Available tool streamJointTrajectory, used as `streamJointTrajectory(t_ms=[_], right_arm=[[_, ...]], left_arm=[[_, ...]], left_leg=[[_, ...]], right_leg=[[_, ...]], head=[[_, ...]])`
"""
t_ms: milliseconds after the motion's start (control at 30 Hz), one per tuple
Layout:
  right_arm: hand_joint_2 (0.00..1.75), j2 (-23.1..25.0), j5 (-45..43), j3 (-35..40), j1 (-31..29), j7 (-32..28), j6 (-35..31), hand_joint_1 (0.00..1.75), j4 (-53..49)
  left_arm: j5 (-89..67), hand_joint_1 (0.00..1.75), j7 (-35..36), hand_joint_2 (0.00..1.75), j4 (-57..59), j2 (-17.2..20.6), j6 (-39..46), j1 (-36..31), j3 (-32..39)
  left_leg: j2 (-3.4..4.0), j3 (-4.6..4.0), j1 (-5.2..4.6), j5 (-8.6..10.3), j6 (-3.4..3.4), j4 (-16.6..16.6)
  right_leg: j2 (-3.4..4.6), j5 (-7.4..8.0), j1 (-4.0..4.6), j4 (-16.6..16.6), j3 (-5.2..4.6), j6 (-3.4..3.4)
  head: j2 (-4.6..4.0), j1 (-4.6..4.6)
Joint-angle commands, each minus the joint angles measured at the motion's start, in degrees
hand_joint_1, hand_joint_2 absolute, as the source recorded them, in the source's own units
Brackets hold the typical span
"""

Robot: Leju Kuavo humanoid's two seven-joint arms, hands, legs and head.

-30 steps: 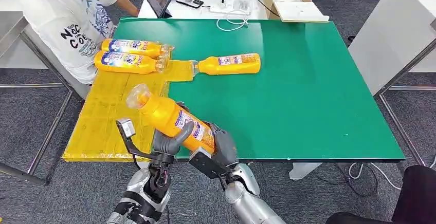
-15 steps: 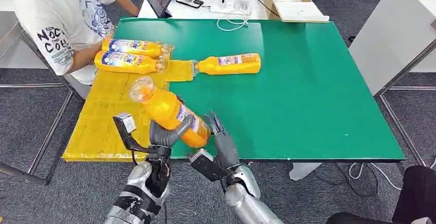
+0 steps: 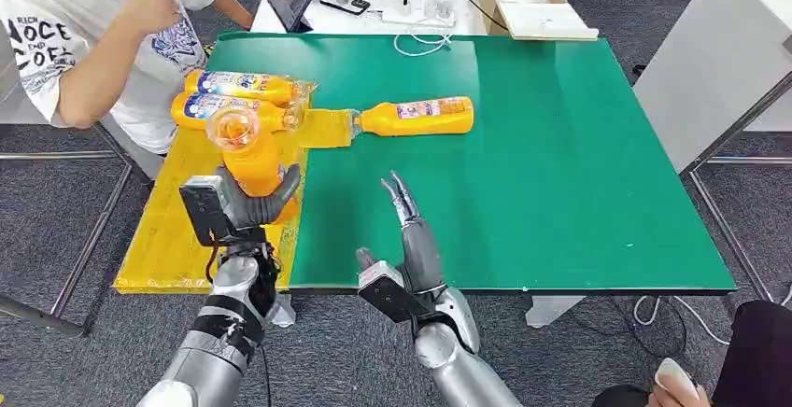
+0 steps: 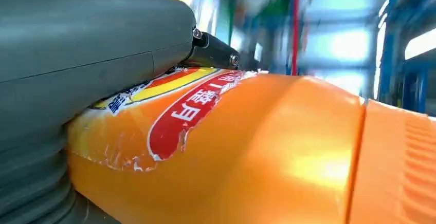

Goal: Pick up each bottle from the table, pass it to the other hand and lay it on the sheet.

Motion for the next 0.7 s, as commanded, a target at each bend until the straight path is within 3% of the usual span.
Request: streamJointTrajectory(t_ms=[33, 133, 167, 233, 367, 433, 700], right_arm=[[0.0, -1.9, -4.7, 1.7, 3.3, -3.4, -4.8, 0.0, -12.2], [0.0, -1.9, -4.7, 1.7, 3.3, -3.4, -4.8, 0.0, -12.2], [0.0, -1.9, -5.0, 1.6, 3.2, -3.4, -4.9, 0.0, -12.2], [0.0, -1.9, -6.7, 1.8, 2.7, -3.8, -5.3, 0.0, -12.0], [0.0, -2.4, -8.4, 2.8, 2.3, -3.8, -5.1, 0.0, -13.4], [0.0, -2.5, -8.7, 3.2, 1.9, -3.8, -5.0, 0.0, -13.4], [0.0, -2.5, -8.7, 3.2, 1.9, -3.8, -5.0, 0.0, -13.4]], left_arm=[[-29.5, 1.75, 0.6, 1.75, 19.6, 5.5, 12.9, -10.2, 12.9], [-29.5, 1.75, 0.6, 1.75, 19.6, 5.5, 12.9, -10.2, 12.9], [-34.8, 1.75, 1.0, 1.75, 19.3, 5.2, 12.9, -10.0, 16.4], [-59.3, 1.75, 8.8, 1.75, 17.2, 4.1, 12.9, -9.2, 23.6], [-79.1, 1.75, 17.6, 1.75, 20.7, 7.9, 12.9, -9.8, 21.2], [-82.8, 1.75, 20.1, 1.75, 24.1, 9.4, 12.9, -11.1, 18.5], [-82.8, 1.75, 20.1, 1.75, 24.1, 9.4, 12.9, -11.1, 18.5]], left_leg=[[0.04, 0.18, -0.01, -0.05, 0.02, 0.0], [0.13, 0.33, 0.0, -0.14, 0.06, 0.0], [0.07, 0.21, -0.03, -0.07, 0.05, 0.0], [0.11, 0.26, -0.01, -0.1, 0.05, 0.0], [0.12, 0.3, 0.0, -0.11, 0.04, 0.0], [0.12, 0.35, -0.02, -0.13, 0.04, 0.0], [-0.01, 0.31, 0.02, -0.13, 0.06, 0.0]], right_leg=[[-0.01, -0.05, 0.01, 0.0, 0.15, -0.08], [0.04, -0.11, 0.04, 0.0, 0.3, -0.11], [0.0, -0.07, -0.01, 0.0, 0.19, -0.07], [0.04, -0.08, 0.01, 0.0, 0.22, -0.08], [0.03, -0.1, 0.02, 0.0, 0.27, -0.12], [0.02, -0.12, 0.0, 0.0, 0.31, -0.14], [-0.11, -0.16, 0.05, 0.0, 0.31, -0.12]], head=[[0.0, -0.02], [0.0, -0.02], [0.0, 0.0], [0.0, 0.0], [0.0, 0.0], [0.0, -0.02], [0.0, 0.02]])
